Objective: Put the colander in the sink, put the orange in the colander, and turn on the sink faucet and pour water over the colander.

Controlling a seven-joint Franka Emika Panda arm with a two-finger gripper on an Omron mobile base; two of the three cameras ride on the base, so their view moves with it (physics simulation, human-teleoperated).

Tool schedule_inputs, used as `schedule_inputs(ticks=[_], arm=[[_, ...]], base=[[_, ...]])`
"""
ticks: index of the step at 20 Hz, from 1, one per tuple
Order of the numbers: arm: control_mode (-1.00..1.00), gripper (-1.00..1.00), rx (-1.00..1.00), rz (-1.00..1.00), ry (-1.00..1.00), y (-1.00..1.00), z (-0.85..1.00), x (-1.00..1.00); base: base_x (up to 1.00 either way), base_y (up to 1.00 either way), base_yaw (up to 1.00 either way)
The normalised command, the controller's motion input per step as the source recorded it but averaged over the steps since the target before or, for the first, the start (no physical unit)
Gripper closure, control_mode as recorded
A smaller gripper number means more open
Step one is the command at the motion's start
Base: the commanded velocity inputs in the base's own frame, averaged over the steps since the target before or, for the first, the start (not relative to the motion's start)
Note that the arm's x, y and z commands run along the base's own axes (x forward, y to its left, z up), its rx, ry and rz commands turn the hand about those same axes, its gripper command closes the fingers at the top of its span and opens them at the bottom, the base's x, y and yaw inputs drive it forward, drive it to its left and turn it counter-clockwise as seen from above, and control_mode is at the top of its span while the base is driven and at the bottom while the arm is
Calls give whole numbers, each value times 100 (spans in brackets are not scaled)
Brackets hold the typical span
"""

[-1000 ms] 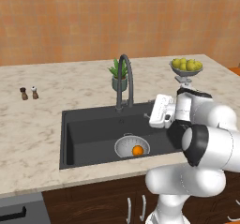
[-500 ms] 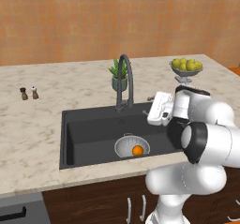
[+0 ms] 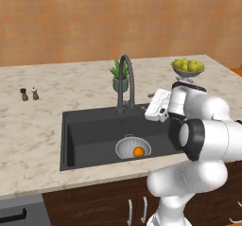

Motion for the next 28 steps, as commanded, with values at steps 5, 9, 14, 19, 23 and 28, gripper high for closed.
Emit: schedule_inputs(ticks=[5,9,14,19,23,28], arm=[[-100,-100,2,-6,8,0,0,37],[-100,-100,7,0,7,-1,0,37],[-100,-100,7,0,8,-3,0,42],[-100,-100,3,0,8,0,-9,42],[-100,-100,0,0,7,0,-20,38],[-100,-100,0,0,5,0,-27,40]], base=[[0,0,0],[0,0,0],[0,0,0],[0,0,0],[0,0,0],[0,0,0]])
